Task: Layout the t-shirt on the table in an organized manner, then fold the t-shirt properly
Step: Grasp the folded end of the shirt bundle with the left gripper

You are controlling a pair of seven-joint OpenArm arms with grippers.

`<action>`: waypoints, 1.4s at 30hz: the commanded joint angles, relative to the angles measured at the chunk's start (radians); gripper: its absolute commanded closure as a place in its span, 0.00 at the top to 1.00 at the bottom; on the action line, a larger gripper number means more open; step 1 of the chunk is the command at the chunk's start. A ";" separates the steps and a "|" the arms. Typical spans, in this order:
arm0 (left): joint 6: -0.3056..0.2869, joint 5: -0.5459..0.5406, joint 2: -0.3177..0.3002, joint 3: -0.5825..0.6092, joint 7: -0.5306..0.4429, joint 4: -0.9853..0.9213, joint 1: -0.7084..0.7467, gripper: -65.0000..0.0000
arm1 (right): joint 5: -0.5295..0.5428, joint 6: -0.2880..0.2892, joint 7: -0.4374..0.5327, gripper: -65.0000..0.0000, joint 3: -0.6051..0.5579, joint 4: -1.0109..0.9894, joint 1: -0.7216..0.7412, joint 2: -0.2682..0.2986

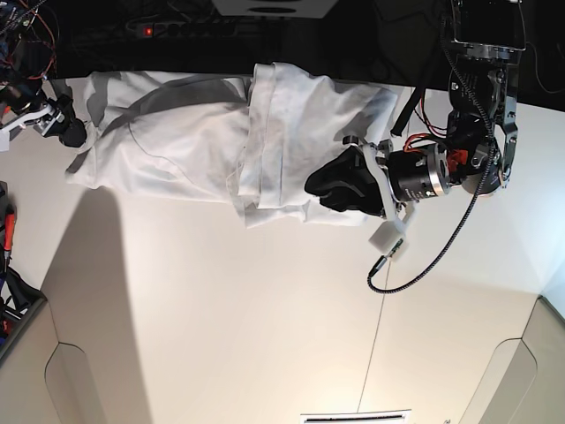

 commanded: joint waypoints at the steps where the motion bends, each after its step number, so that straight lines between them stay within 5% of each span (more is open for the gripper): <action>1: -0.009 -0.027 -0.003 -0.003 -0.026 0.019 -0.016 0.45 | 0.035 0.018 0.015 0.68 0.000 -0.002 0.005 0.024; 12: -0.009 -0.033 -0.003 -0.003 -0.029 0.019 -0.021 0.45 | 0.061 0.019 0.015 0.68 -0.154 -0.030 0.008 0.030; 26: -0.009 -0.033 -0.003 -0.003 -0.029 0.019 -0.021 0.45 | 0.175 0.026 -0.048 0.68 -0.154 -0.029 0.008 0.030; 42: -0.009 -0.046 -0.003 -0.003 -0.028 0.019 -0.021 0.44 | 0.184 0.027 -0.060 0.68 -0.154 -0.029 0.021 0.030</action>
